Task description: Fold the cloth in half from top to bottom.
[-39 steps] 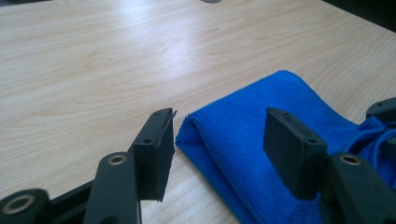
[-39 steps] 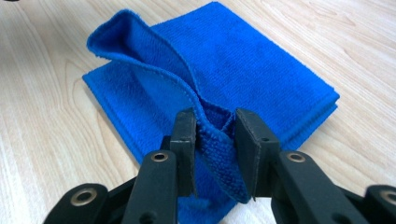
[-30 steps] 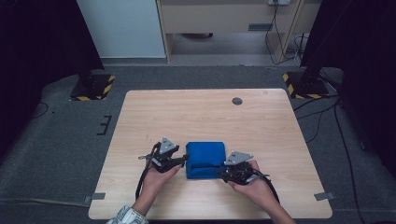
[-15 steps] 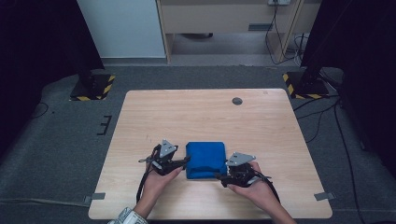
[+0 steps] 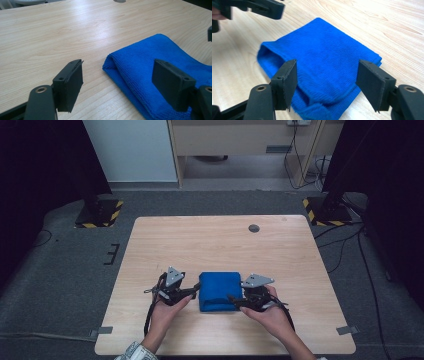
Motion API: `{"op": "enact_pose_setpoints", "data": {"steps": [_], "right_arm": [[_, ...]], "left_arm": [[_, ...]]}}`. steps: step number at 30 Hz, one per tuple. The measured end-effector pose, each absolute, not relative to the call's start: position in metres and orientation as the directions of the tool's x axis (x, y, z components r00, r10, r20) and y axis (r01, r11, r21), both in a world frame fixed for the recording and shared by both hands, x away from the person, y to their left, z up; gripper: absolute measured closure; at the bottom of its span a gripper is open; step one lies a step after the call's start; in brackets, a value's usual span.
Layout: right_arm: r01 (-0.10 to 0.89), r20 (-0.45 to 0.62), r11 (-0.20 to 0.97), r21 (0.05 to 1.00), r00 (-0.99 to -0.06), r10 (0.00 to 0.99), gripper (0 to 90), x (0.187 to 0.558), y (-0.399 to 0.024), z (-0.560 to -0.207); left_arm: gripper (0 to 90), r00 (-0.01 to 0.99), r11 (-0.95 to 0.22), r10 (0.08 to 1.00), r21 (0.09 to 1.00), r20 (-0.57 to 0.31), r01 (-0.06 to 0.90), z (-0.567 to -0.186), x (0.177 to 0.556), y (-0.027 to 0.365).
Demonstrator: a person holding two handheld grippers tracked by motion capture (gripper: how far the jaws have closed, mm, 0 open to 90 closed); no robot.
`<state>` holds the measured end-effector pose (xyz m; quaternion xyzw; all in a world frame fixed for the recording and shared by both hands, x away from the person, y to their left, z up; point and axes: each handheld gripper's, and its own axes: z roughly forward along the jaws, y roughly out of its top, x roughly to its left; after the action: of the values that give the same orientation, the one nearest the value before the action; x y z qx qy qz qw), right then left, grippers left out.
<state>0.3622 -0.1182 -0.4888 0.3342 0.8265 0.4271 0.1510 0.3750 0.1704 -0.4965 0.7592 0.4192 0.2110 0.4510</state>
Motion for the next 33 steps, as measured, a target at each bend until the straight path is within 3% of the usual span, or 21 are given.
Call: {"op": "enact_pose_setpoints", "data": {"steps": [17, 33], "right_arm": [[0.446, -0.027, 0.527, 0.723, -0.745, 0.667, 32.0, 0.361, -0.114, -0.517], [0.472, 0.052, 0.382, 0.794, -0.679, 0.732, 14.0, 0.375, -0.133, -0.5]], "left_arm": [[20.3, 0.537, -0.239, 0.842, 0.856, -0.053, 0.459, -0.498, 0.378, 0.176], [10.9, 0.512, -0.218, 0.855, 0.837, -0.086, 0.503, -0.498, 0.383, 0.185]]}}
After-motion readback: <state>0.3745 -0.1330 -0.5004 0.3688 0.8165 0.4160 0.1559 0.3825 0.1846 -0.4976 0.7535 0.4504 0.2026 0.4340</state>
